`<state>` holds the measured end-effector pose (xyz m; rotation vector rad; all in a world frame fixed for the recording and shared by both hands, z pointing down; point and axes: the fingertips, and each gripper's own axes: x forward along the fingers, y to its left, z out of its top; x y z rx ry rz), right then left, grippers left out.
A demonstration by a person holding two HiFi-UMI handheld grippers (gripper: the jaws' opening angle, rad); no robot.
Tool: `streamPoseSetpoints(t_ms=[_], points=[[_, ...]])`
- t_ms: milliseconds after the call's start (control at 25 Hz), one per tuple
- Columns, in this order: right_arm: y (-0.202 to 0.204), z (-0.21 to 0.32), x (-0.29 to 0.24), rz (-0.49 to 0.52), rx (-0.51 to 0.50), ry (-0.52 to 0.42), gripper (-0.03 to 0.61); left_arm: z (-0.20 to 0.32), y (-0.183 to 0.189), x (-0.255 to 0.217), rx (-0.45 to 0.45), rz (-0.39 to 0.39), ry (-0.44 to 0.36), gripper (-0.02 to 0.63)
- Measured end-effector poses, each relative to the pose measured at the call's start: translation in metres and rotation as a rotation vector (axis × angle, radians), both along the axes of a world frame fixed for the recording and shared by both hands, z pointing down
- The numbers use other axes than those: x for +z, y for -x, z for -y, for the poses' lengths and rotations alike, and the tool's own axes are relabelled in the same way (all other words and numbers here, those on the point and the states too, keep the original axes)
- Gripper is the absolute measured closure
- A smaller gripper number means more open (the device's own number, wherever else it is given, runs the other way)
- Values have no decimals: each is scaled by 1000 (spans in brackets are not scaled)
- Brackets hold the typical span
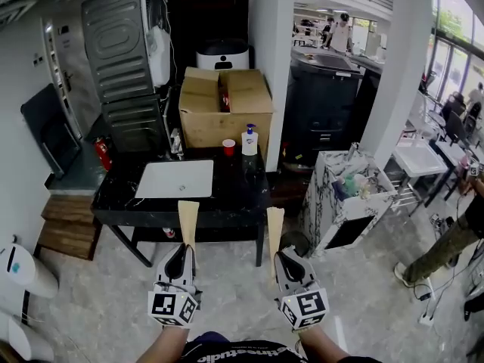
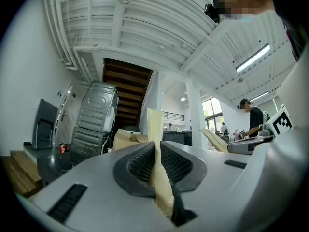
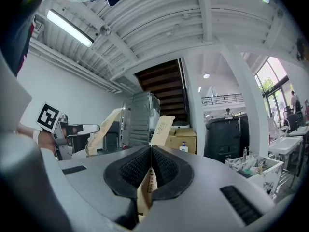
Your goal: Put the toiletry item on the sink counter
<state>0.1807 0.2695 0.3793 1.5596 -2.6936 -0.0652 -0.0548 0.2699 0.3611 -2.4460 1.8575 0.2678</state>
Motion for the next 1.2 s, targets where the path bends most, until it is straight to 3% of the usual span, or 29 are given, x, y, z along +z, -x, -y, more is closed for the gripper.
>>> streamPoseSetpoints(t_ms=[320,640,880,1200], points=[[7,46,18,12,-19,33,538,43,6,20,-12,7,30,569],[54,143,14,-7,-27,35,538,143,53,25,-13,-27,27,569],[102,219,-12,-15,-25,-15,538,218,95,10,5,-40,-9,569],[122,287,-11,-3,4,2,538,296,112,14,30,-61,9,570]])
